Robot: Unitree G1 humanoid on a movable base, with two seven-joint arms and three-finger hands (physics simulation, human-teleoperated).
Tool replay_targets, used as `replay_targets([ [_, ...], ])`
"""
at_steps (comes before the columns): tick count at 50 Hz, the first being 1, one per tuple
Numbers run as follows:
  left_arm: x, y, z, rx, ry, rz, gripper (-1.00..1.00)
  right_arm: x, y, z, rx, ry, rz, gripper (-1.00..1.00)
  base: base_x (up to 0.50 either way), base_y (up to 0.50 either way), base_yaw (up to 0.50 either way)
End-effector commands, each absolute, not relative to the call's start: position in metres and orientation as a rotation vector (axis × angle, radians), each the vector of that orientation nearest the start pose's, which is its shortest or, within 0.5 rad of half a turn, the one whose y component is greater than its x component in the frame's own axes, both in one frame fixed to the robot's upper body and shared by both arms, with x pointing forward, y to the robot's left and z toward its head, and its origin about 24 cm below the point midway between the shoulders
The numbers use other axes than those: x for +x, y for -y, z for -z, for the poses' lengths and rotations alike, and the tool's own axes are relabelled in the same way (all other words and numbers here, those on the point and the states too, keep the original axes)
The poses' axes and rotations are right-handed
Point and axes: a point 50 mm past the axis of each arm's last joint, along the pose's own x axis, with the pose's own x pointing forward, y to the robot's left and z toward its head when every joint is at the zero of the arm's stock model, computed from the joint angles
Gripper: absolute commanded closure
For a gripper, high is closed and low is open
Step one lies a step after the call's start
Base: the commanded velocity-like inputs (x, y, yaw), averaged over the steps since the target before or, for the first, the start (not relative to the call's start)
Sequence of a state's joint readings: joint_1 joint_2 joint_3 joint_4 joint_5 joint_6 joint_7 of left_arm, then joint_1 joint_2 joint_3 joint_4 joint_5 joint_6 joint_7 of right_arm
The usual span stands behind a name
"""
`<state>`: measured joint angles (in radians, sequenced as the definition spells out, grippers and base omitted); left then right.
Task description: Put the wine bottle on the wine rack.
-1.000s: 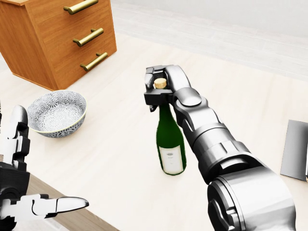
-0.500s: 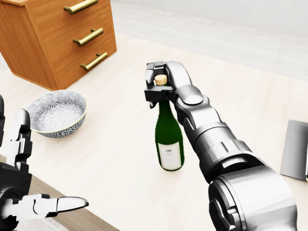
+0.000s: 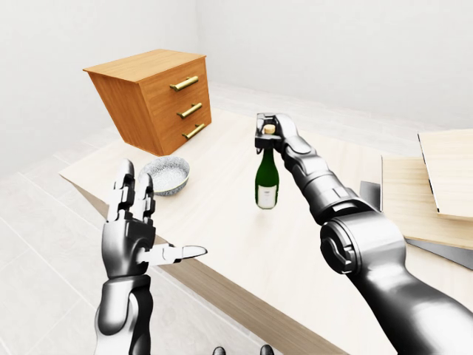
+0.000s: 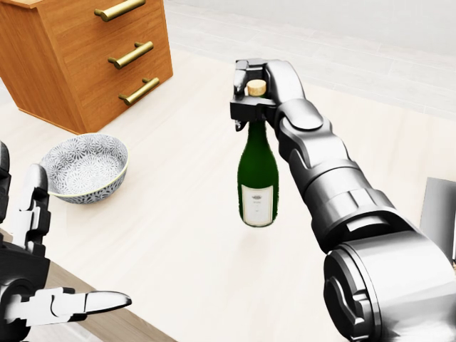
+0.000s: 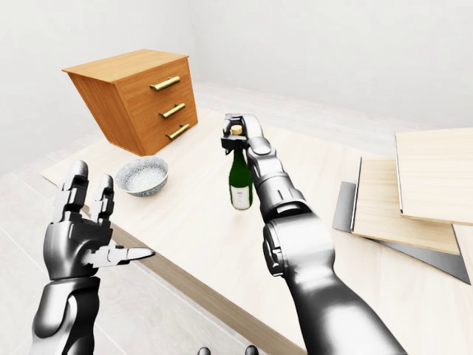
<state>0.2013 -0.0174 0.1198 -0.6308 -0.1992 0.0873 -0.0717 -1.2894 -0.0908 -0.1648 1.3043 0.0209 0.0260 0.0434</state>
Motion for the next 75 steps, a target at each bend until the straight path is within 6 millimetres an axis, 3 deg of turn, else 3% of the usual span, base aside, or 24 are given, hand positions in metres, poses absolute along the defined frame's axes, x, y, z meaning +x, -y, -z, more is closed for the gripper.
replay_targets([
  [1, 0.196, -0.181, -0.137, -0.148, 0.378, -0.053, -1.00, 0.433, 0.112, -0.212, -0.009, 0.000, -0.123, 1.00, 0.00, 0.00, 0.00],
  [8, 0.194, -0.180, -0.140, -0.155, 0.393, -0.042, -1.00, 0.434, 0.119, -0.218, -0.014, 0.016, -0.113, 1.00, 0.00, 0.00, 0.00],
  [15, 0.194, -0.181, -0.143, -0.153, 0.408, -0.049, -1.00, 0.435, 0.137, -0.240, 0.024, 0.062, -0.058, 1.00, 0.00, 0.00, 0.00],
  [23, 0.196, -0.181, -0.138, -0.158, 0.388, -0.047, -1.00, 0.431, 0.168, -0.269, 0.068, 0.155, 0.015, 1.00, 0.00, 0.00, 0.00],
  [46, 0.197, -0.182, -0.140, -0.161, 0.395, -0.058, -1.00, 0.404, 0.245, -0.319, 0.047, 0.378, 0.190, 1.00, 0.00, 0.00, 0.00],
  [62, 0.203, -0.179, -0.134, -0.160, 0.368, -0.049, -1.00, 0.391, 0.297, -0.319, 0.154, 0.359, 0.322, 1.00, 0.00, 0.00, 0.00],
  [75, 0.202, -0.180, -0.135, -0.159, 0.370, -0.054, -1.00, 0.380, 0.315, -0.334, 0.291, 0.421, 0.342, 1.00, 0.00, 0.00, 0.00],
])
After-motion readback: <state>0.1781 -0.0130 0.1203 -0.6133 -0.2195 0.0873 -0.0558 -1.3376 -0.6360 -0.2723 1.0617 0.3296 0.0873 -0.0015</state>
